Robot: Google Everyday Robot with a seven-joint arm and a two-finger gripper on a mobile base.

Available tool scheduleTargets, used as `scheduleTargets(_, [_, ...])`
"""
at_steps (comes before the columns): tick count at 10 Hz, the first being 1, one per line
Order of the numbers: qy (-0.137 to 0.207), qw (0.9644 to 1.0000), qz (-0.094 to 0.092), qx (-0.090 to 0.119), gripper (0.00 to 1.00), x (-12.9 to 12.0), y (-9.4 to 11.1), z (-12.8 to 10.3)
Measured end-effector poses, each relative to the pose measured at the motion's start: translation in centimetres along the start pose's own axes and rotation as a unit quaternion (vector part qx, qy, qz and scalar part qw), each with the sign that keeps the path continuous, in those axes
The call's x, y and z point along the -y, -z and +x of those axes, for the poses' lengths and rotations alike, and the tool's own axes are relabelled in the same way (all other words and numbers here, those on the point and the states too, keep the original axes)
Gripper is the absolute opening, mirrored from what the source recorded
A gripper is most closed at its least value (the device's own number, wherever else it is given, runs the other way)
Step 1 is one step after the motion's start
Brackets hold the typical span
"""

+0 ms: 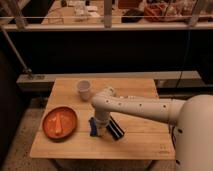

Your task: Wipe the white sponge on the table

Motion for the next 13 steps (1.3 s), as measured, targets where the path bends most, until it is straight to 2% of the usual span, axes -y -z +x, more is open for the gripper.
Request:
scheduleTargets(8, [-0.040,0.9992,-0.001,0.000,0.07,0.79,0.46,0.12])
scheduleTargets(13, [-0.073,0.9973,-0.006,0.000,0.07,0.96,0.65,0.38])
